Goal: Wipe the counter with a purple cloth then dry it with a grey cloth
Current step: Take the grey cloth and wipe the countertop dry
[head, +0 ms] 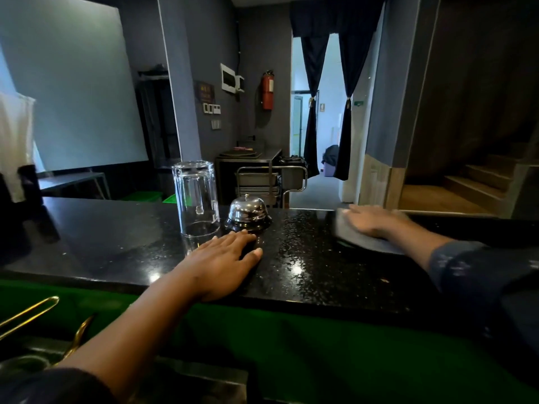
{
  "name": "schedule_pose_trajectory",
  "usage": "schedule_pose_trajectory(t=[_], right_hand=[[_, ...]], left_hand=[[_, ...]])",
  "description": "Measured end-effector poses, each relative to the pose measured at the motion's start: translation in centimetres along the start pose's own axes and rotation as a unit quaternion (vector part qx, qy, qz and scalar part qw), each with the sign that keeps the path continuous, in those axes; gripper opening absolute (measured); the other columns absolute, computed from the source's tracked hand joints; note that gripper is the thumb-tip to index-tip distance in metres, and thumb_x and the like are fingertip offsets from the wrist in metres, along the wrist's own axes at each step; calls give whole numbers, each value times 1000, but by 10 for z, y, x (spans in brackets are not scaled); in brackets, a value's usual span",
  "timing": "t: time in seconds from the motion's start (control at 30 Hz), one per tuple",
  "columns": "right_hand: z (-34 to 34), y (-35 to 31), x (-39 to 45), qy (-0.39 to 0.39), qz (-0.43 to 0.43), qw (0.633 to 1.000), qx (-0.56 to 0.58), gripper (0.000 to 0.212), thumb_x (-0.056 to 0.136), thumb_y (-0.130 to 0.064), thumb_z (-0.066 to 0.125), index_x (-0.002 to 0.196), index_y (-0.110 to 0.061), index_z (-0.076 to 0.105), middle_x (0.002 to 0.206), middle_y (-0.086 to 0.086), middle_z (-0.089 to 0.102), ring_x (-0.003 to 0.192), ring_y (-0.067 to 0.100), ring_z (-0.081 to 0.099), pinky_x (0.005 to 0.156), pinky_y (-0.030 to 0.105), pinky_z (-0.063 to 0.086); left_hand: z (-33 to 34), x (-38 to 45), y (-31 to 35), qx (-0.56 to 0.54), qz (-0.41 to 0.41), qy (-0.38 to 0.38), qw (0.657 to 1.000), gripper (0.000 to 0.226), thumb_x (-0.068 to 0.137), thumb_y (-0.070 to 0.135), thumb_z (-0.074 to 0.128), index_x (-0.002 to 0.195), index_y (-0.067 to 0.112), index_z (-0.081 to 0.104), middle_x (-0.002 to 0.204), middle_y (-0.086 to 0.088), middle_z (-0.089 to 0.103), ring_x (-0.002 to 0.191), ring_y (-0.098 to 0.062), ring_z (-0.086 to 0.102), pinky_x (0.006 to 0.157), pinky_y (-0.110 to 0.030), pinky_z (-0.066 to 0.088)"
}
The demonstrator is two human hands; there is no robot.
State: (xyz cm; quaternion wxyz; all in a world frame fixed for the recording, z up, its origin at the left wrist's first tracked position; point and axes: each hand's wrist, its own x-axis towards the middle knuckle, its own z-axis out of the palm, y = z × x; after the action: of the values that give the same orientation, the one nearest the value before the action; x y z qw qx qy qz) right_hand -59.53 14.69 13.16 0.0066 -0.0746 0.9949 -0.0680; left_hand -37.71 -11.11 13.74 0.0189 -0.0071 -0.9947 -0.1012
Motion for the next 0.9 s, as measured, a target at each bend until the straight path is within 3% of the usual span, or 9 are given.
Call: schedule_pose_trajectory(t=[0.07,0.13,0.27,0.4,0.57,0.73,0.9], right_hand=[[-6,45,-1,-3,50,999,1,78,84,-69,5,151,-33,22,161,4,21,147,29,19,115,58,13],[-13,60,-17,-11,76,997,3,68,94,-62,7,153,-30,17,162,5,14,148,29,12,117,56,9],[-12,26,-31,-2,86,996,-17,68,94,-61,10,153,-29,15,162,8,11,148,30,11,118,56,7],[2,-57,-47,4,-12,1000,-23,69,91,-58,13,153,-29,17,162,9,14,147,30,17,115,60,10],[18,-128,-109,-18,-91,996,8,66,96,-59,13,154,-28,8,163,9,4,149,30,3,116,60,-3],[20,-96,-160,-13,-118,993,5,65,95,-64,11,153,-36,5,163,-1,0,150,22,0,116,54,-6],[8,-55,-136,-6,-47,999,-7,65,96,-63,11,154,-34,6,163,1,1,150,23,2,118,54,-3]], left_hand=[[1,2,1,1,-2,5,1000,57,98,53,18,150,33,13,159,9,8,146,-11,6,117,-31,4],[3,3,1,3,-5,10,1000,57,98,53,17,151,31,13,159,8,7,146,-10,5,117,-31,3],[4,3,1,-6,-6,9,1000,56,99,51,17,151,30,12,160,6,7,146,-11,5,117,-31,3],[3,3,0,-14,-6,4,1000,54,99,48,16,150,29,15,159,4,10,146,-11,7,118,-33,3],[-1,2,1,-22,-10,-5,1000,52,101,43,13,150,27,17,159,2,14,146,-12,10,119,-35,4],[1,1,1,-26,-21,-15,999,54,101,44,9,151,25,14,160,4,8,146,-10,5,119,-35,1],[5,6,-2,-21,-9,2,1000,55,100,47,9,151,26,15,160,4,10,146,-10,4,120,-35,1]])
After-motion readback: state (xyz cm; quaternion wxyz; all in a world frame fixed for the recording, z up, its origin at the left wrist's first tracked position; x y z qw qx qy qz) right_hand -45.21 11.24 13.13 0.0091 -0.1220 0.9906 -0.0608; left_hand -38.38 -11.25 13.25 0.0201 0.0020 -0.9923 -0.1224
